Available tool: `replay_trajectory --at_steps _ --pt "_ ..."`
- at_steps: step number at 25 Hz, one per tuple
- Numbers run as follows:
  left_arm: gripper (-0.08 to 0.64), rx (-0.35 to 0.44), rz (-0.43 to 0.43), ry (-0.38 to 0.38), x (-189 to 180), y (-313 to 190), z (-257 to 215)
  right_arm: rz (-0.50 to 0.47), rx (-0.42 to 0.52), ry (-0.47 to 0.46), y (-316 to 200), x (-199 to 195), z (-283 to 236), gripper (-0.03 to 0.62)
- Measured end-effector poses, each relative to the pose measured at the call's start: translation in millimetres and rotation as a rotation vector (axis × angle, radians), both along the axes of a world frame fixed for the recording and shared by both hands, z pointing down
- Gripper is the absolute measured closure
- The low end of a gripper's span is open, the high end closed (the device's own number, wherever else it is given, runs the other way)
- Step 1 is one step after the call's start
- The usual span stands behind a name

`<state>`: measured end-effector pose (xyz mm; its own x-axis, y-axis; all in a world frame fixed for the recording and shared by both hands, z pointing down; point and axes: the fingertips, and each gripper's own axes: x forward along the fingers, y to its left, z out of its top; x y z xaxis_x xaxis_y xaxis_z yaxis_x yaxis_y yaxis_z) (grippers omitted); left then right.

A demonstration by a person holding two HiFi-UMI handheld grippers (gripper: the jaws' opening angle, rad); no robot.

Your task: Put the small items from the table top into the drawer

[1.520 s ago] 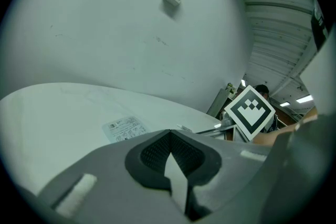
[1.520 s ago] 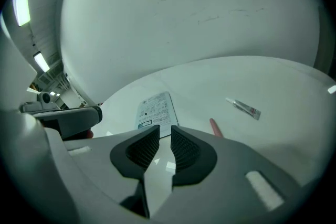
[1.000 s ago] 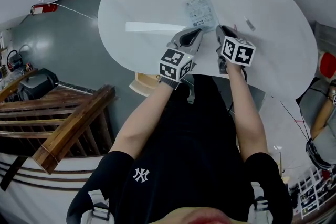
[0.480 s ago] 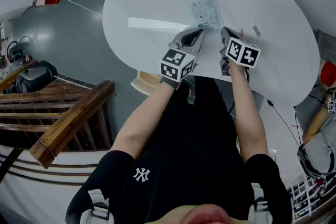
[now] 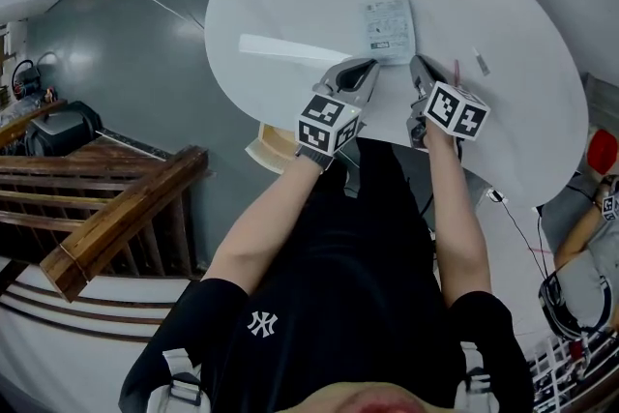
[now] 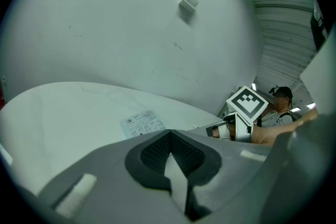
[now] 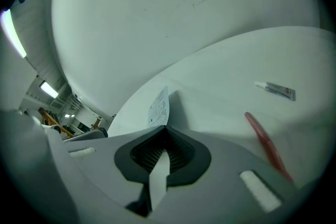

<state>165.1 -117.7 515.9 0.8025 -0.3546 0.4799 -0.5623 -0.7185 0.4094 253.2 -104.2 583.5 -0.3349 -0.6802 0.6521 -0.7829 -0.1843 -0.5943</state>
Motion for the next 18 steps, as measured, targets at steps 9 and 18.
replay_trajectory --at_steps 9,18 --pt "0.56 0.048 -0.048 0.027 -48.3 15.1 -26.6 -0.046 0.116 -0.022 1.7 -57.7 -52.2 0.569" --pt "0.56 0.092 -0.102 0.05 -102.4 32.0 -51.4 -0.112 0.184 -0.019 15.7 -119.3 -90.5 0.569"
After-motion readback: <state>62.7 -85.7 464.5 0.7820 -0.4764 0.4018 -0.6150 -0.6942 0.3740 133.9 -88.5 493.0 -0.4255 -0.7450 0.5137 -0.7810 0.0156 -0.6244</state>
